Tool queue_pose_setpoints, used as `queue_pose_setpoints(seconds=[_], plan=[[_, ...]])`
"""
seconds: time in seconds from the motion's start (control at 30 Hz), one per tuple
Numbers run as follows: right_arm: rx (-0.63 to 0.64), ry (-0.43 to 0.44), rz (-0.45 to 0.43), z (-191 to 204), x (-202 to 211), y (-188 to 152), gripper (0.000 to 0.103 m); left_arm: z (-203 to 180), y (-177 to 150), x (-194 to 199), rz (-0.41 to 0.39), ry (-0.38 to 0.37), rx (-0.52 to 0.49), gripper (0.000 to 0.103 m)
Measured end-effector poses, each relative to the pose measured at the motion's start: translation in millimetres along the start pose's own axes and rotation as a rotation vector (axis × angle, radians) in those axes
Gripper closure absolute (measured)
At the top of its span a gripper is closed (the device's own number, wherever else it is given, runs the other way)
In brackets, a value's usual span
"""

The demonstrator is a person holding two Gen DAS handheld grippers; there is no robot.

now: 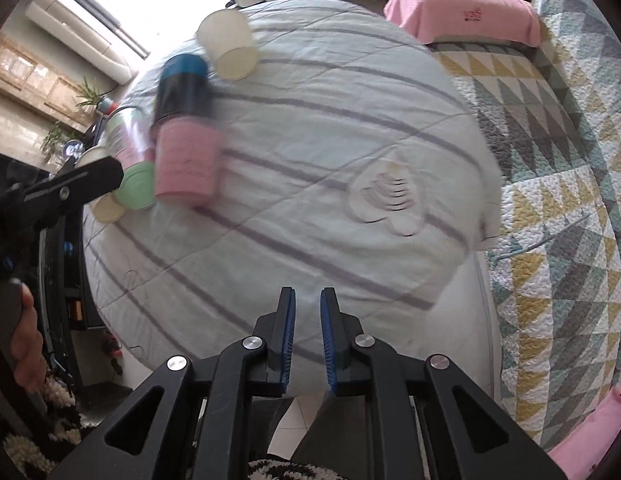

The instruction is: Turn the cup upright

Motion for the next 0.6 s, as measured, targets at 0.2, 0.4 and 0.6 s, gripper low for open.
queue_pose_setpoints(seconds=[0.2, 0.4, 0.6], plan=[[-0.022, 0.002, 0.006, -46, 0, 20, 0.089, -30, 17, -36, 0.049, 0.008, 0.024, 0.0], [-0.04, 0.01, 0.042, -82, -9, 36, 0.088, -51, 22, -64, 0.067, 0.093, -0.014, 0.0], [-0.04, 0.012, 0.073, -95, -17, 45, 0.088, -52, 34, -68, 0.043, 0.089, -0.012, 0.0]])
Point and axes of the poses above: each gripper's, at about its wrist camera, not at the fingertips, and x roughly against the way its jaws point, z to its left, y to its top, the point moved 4 cm from there along -x, roughly the way its jaws point, and after that the axes turned 2 degrees about -x, right-handed, at the moved point
